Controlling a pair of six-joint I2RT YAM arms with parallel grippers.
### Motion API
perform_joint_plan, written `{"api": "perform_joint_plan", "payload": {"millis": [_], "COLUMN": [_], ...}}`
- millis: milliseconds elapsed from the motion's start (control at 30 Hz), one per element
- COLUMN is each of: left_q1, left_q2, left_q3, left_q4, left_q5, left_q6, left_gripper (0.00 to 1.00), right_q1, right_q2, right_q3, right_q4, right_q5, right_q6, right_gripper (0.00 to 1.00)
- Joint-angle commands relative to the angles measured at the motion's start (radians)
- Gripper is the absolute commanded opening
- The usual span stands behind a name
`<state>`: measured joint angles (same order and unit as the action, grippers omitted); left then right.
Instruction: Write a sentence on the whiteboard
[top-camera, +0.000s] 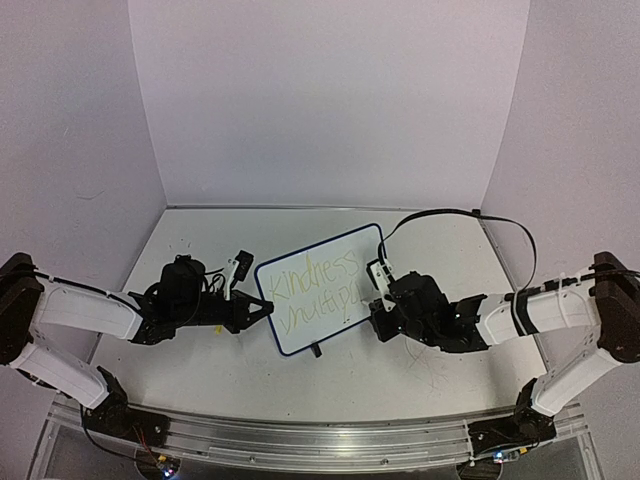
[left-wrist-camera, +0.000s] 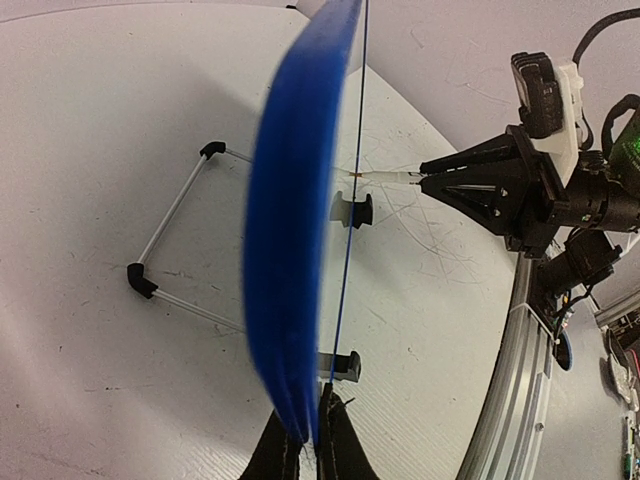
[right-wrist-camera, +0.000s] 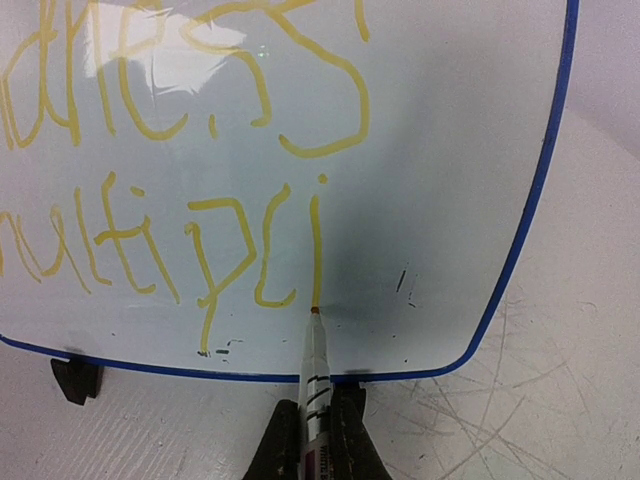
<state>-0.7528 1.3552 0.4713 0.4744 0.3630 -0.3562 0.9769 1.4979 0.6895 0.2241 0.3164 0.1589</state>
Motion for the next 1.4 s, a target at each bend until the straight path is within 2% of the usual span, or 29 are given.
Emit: {"api": "perform_joint_plan", "payload": {"millis": [0, 167, 300, 567, 1067, 1367], "left_q1": [0.004, 0.004, 0.004, 0.004, 0.004, 0.004], "left_q2": [-0.002, 0.006, 0.004, -0.005, 0.009, 0.005], "left_q3": [0.014, 0.016, 0.017, 0.013, 0.026, 0.017], "left_q4": [-0.075, -0.075, -0.076, -0.077, -0.079, -0.079], "left_q5": [-0.053, -0.053, -0.055, -0.054, -0.047, -0.047], "left_q6": [0.049, 0.048, 0.048, 0.042, 0.048, 0.048], "left_gripper": [0.0, 0.0, 0.0, 0.0, 0.0, 0.0], "right_q1": [0.002, 0.002, -0.007, -0.064, -0.067, -0.067], "right_q2": [0.012, -0.017, -0.104, -0.124, -0.052, -0.027], "right_q3": [0.001, 0.009, 0.003, -0.017, 0.04, 0.045], "right_q4": [0.017, 0.004, 0.001, -0.003, 0.039, 0.052], "right_q5": [-0.003, -0.005, -0.012, -0.042, -0.098, -0.059], "right_q6": [0.01, 0.01, -0.011, -0.022, -0.035, -0.022], "right_gripper": [0.0, 0.0, 0.0, 0.0, 0.0, 0.0]}}
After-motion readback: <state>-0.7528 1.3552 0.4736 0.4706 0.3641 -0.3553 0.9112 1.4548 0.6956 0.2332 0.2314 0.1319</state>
